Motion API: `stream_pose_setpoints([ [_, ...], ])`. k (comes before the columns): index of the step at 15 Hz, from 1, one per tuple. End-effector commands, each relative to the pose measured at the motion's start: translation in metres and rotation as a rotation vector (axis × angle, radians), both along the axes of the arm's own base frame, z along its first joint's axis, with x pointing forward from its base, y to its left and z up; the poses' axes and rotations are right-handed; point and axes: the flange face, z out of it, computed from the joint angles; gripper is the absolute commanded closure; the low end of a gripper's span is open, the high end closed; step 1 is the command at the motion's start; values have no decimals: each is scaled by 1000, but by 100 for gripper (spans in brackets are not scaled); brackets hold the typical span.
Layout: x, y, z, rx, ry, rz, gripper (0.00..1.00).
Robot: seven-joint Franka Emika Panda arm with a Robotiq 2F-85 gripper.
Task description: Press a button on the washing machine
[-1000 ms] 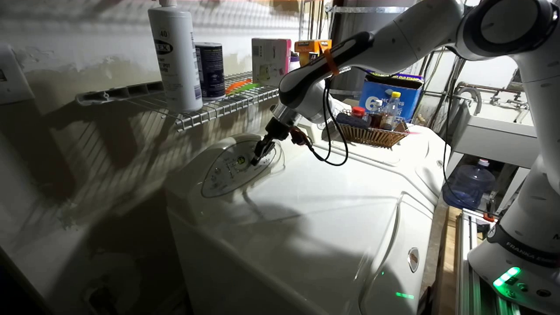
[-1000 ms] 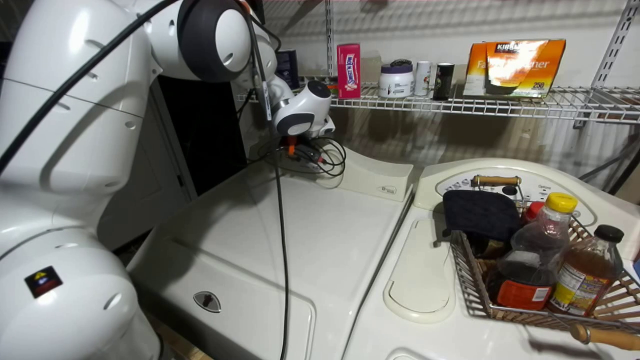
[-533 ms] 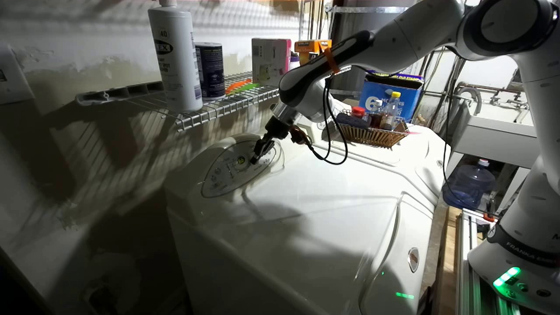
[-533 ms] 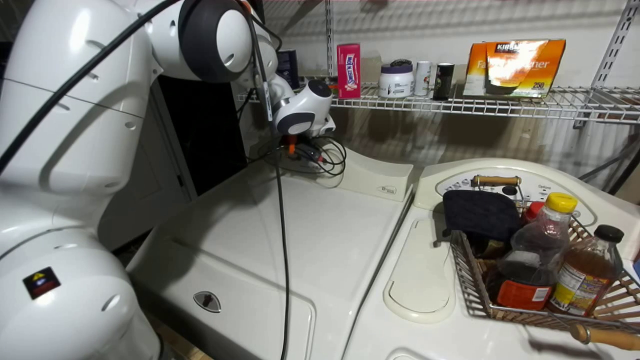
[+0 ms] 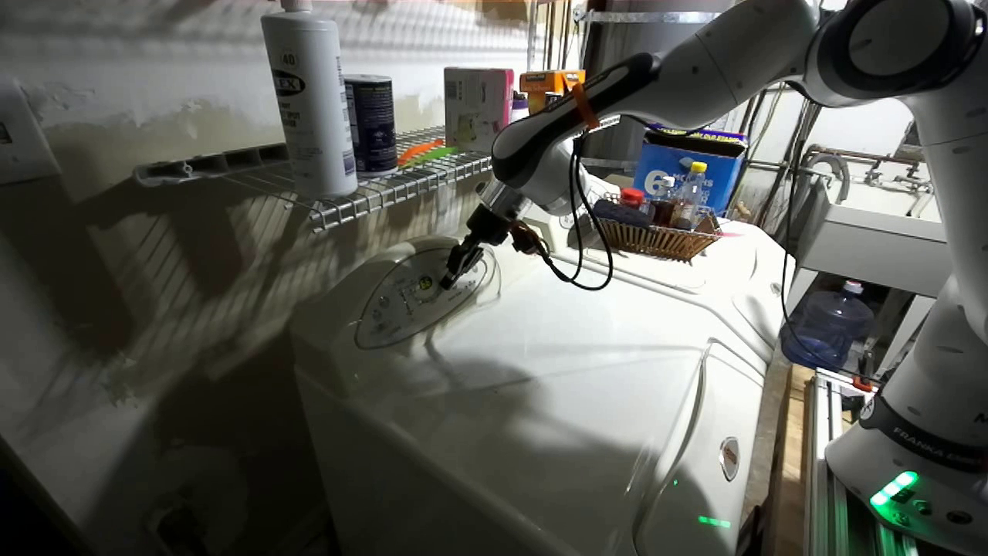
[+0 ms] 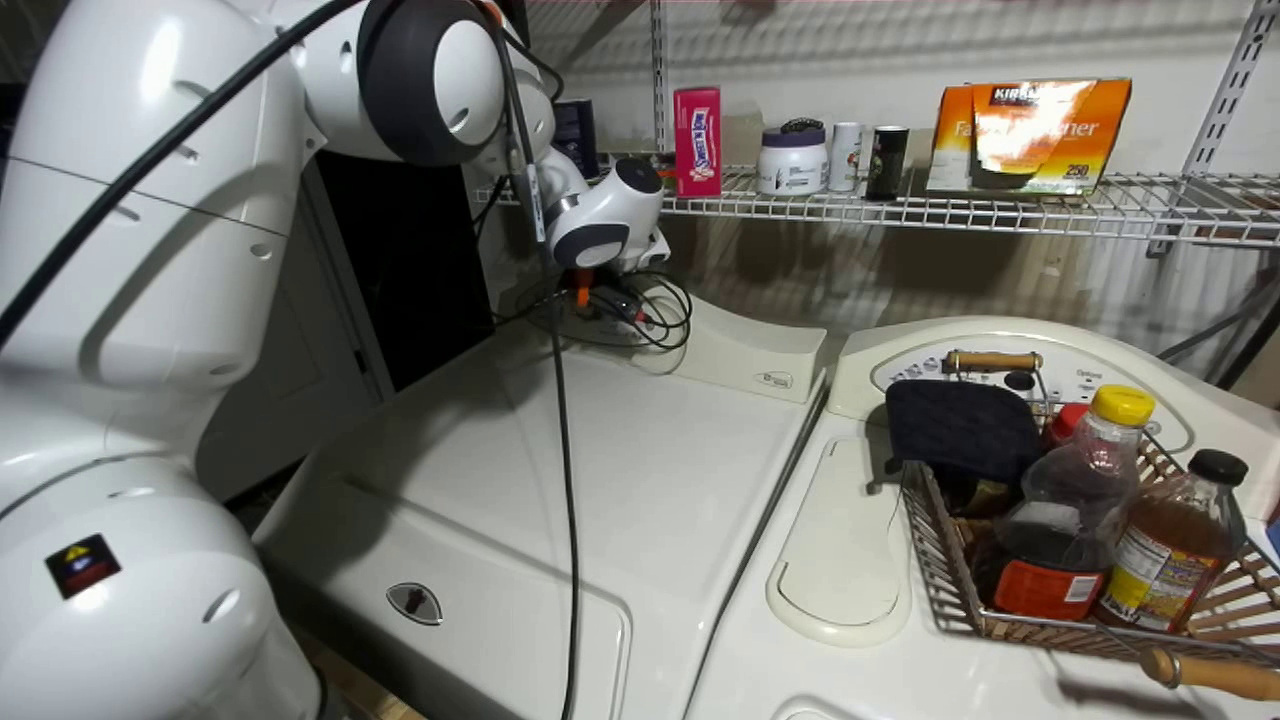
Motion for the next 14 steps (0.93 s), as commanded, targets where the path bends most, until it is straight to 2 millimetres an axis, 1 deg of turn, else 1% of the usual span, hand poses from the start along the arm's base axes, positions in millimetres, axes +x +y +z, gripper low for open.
stream_pose_setpoints([
  [1,7,0,-1,13,11,4,100],
  [11,9,-5,-3,-6,9,-10,100],
  [14,11,-2,-3,-2,9,-2,100],
])
